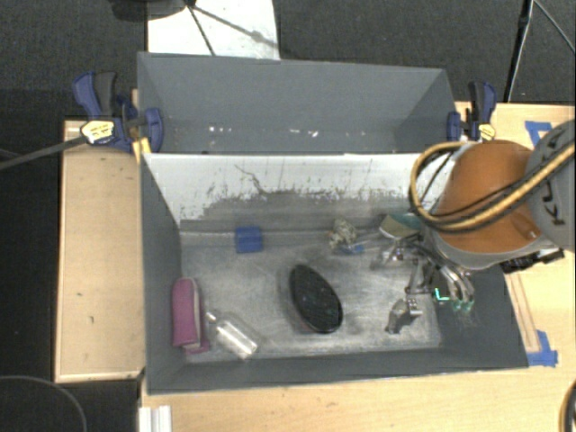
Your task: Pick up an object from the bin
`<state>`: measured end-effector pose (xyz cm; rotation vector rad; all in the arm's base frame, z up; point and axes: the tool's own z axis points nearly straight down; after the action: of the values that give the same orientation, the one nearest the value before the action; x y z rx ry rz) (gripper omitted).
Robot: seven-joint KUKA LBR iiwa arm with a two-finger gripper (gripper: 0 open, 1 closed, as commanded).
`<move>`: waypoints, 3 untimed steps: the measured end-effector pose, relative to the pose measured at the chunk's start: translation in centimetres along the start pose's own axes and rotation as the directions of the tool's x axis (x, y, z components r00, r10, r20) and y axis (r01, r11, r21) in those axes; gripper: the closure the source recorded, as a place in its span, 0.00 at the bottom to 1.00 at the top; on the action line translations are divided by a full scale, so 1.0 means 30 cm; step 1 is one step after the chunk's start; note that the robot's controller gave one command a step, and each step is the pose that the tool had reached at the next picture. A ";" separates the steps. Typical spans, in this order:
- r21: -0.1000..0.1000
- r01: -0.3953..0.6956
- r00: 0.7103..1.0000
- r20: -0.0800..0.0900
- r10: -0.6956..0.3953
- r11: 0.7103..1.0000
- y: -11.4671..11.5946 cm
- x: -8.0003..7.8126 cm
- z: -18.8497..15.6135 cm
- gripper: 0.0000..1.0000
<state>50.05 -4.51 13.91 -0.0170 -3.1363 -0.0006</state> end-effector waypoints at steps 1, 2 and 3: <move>0.001 0.196 0.981 0.005 -0.196 0.981 0.030 0.065 0.041 0.00; -0.002 0.083 0.996 0.013 -0.083 0.997 0.223 -0.192 0.084 0.00; -0.002 -0.030 0.999 0.013 0.030 1.000 0.170 -0.179 0.210 0.00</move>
Offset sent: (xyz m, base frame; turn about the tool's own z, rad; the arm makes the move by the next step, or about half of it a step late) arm -0.0196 0.0088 -0.0121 -0.1987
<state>55.45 0.55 7.57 -0.0637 -3.1488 -0.0036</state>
